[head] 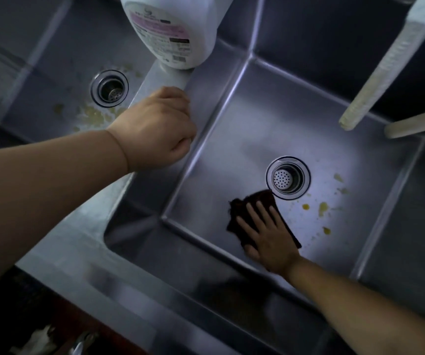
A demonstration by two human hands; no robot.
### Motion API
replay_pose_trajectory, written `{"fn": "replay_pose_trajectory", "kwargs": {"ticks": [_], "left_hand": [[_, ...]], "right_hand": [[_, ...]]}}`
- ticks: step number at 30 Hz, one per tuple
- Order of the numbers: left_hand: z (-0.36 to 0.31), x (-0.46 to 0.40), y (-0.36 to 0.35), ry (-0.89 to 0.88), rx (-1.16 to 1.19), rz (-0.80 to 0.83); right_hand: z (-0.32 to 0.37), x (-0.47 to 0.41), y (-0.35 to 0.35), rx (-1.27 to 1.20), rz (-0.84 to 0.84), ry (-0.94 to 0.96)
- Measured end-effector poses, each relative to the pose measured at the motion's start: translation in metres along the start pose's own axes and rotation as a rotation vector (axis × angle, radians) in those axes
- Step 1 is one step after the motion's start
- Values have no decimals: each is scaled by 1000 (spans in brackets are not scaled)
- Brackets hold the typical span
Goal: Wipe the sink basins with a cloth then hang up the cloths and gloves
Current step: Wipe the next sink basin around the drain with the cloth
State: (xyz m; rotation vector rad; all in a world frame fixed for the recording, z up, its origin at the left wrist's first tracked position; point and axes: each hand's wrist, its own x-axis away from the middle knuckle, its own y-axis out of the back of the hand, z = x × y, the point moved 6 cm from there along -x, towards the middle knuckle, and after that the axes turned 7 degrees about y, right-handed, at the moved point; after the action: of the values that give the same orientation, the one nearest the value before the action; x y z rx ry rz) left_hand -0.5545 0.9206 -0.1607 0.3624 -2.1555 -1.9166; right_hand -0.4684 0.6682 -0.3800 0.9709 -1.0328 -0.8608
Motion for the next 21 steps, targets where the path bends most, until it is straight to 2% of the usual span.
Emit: {"fn": "replay_pose_trajectory", "kwargs": {"ticks": [5, 10, 21], "left_hand": [[2, 1, 1, 4, -1, -7], [1, -1, 0, -9, 21, 3], [5, 2, -2, -10, 49, -13]], "right_hand": [[6, 63, -9, 76, 76, 135], [-1, 43, -6, 52, 7, 216], [15, -140, 33, -75, -102, -152]]}}
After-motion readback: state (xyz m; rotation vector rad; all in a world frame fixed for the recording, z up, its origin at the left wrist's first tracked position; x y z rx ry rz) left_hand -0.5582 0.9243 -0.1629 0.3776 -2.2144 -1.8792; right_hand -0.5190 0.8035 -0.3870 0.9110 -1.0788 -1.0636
